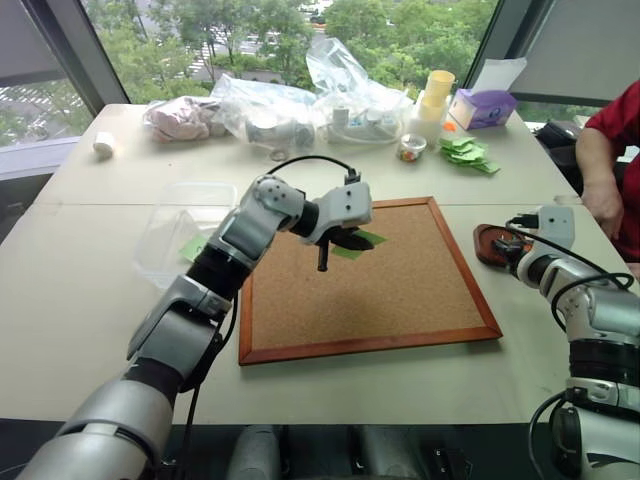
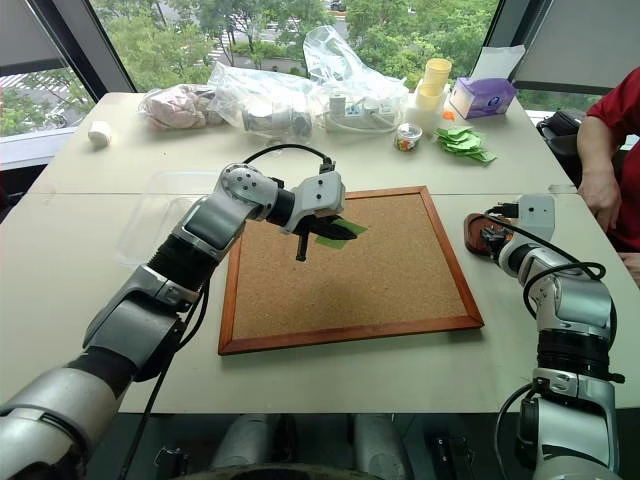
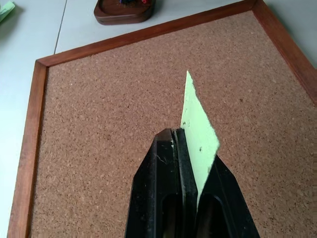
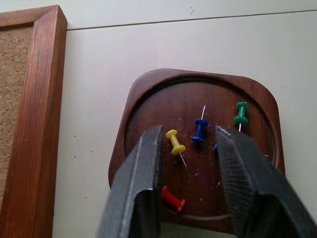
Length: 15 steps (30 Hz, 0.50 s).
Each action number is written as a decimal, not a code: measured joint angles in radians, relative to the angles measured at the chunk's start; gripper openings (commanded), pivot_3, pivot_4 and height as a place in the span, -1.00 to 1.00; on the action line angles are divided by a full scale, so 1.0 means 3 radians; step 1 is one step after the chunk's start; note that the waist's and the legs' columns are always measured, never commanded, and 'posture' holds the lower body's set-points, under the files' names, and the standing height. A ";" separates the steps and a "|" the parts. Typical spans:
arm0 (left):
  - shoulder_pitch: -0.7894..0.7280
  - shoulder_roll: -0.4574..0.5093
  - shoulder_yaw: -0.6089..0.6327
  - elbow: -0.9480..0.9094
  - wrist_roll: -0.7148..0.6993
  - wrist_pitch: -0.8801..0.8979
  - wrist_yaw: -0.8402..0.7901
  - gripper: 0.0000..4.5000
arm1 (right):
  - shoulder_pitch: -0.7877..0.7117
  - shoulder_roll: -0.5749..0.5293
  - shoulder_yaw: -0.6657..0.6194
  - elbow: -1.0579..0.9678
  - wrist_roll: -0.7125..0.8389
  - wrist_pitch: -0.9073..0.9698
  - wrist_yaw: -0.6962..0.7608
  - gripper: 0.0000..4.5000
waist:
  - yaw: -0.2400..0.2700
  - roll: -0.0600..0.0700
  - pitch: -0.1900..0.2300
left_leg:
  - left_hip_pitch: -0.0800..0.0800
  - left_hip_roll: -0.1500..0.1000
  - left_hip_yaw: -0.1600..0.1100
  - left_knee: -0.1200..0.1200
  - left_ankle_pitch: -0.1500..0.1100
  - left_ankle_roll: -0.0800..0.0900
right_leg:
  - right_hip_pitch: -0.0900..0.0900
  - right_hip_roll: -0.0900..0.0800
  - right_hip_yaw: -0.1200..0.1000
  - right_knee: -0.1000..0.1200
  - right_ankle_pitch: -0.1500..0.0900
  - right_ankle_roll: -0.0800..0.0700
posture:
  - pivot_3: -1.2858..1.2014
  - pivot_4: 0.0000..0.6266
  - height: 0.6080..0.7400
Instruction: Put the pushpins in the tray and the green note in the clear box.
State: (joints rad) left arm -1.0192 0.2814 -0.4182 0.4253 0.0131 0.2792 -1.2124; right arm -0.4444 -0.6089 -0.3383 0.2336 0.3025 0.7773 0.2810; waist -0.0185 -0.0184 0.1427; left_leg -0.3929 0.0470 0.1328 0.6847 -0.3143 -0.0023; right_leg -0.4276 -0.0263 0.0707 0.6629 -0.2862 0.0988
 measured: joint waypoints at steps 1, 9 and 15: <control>0.0002 0.0000 0.0000 -0.0011 0.0000 0.0002 0.0003 -1.00 | 0.0000 0.0000 0.0000 0.0000 -0.0006 -0.0004 0.0002 0.49 | 0.0000 0.0000 0.0000 | 0.0000 0.0000 0.0000 0.0000 0.0000 0.0000 | 0.0000 0.0000 0.0000 0.0000 0.0000 0.0000 | 0.03 -0.52 0.97; 0.0016 0.0000 0.0000 -0.0029 0.0000 0.0043 0.0049 -1.00 | 0.0000 0.0005 -0.0004 -0.0011 -0.0005 -0.0029 0.0007 0.98 | -0.0002 0.0000 0.0000 | 0.0000 0.0001 0.0000 0.0000 0.0000 0.0000 | 0.0000 0.0001 0.0000 0.0000 0.0000 0.0000 | 0.03 -0.52 0.97; 0.0017 -0.0002 0.0000 -0.0029 0.0001 0.0043 0.0061 -1.00 | 0.0009 0.0098 -0.0198 -0.0097 0.0144 -0.0029 -0.0037 0.98 | -0.0001 0.0000 0.0000 | 0.0000 0.0001 0.0000 0.0000 0.0000 -0.0001 | 0.0000 0.0001 0.0000 0.0000 0.0000 0.0000 | 0.03 -0.52 0.97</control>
State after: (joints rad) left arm -1.0141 0.2809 -0.4182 0.4166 0.0133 0.2921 -1.1940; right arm -0.4417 -0.5795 -0.3978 0.2046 0.3457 0.7687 0.2699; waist -0.0188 -0.0183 0.1426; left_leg -0.3928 0.0473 0.1328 0.6847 -0.3142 -0.0025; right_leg -0.4276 -0.0261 0.0707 0.6630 -0.2862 0.0988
